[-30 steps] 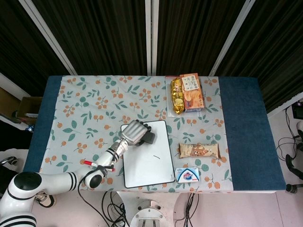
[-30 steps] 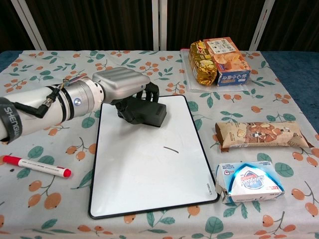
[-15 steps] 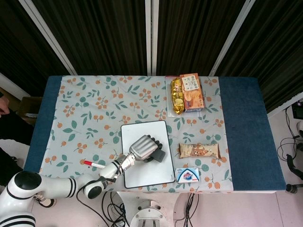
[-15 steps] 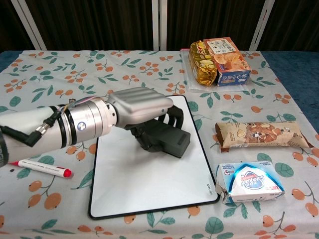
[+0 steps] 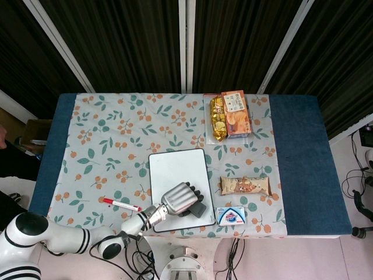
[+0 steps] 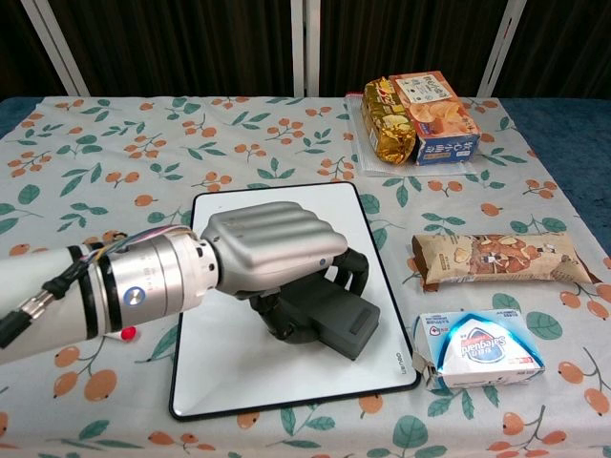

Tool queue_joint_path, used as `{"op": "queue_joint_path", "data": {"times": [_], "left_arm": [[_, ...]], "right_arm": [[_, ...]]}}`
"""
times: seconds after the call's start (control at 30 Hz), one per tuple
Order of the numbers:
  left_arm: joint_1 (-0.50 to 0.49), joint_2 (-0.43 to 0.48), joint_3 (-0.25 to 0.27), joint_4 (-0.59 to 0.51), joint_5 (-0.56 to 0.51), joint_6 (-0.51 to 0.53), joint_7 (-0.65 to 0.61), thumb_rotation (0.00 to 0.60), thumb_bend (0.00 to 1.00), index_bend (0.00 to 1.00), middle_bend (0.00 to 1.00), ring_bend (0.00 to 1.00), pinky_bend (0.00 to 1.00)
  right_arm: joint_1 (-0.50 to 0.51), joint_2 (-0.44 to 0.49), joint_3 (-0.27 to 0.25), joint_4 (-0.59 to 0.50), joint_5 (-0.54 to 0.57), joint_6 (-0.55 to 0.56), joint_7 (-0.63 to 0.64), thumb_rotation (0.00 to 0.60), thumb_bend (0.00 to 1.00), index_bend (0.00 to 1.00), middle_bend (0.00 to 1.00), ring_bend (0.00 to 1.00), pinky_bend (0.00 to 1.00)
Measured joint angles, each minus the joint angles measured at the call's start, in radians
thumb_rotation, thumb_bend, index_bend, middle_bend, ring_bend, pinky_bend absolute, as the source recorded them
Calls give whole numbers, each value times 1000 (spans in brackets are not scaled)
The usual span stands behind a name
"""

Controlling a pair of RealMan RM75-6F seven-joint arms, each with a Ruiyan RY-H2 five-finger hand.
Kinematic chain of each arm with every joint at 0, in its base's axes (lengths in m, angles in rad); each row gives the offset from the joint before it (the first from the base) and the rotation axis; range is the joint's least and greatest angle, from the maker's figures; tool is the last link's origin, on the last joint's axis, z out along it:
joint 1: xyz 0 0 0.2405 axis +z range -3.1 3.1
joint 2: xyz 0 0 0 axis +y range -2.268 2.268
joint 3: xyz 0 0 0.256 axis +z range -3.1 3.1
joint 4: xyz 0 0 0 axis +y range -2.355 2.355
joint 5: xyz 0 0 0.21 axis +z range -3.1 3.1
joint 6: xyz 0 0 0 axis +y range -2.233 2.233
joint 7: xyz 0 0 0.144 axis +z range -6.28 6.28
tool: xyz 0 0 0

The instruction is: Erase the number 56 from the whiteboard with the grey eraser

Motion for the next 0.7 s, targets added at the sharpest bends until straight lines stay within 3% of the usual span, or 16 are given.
{"op": "queue_joint_path", "data": {"times": [0.33, 0.53, 0.7], "left_arm": [[44, 130, -3, -72, -5, 91, 13, 600, 359, 639, 573, 528, 563], [118, 273, -29, -84, 22, 226, -104, 600, 359, 639, 573, 528, 567], [196, 345, -28, 0, 36, 283, -263, 600, 361, 636, 571, 527, 566]], "right_arm": [[-4, 5, -2, -12, -15, 18, -5, 600, 353, 0, 0, 0, 0], [-3, 9, -3, -20, -21, 20, -16, 600, 353, 0, 0, 0, 0], [9, 1, -6, -27, -32, 8, -32, 600, 353, 0, 0, 0, 0]]}}
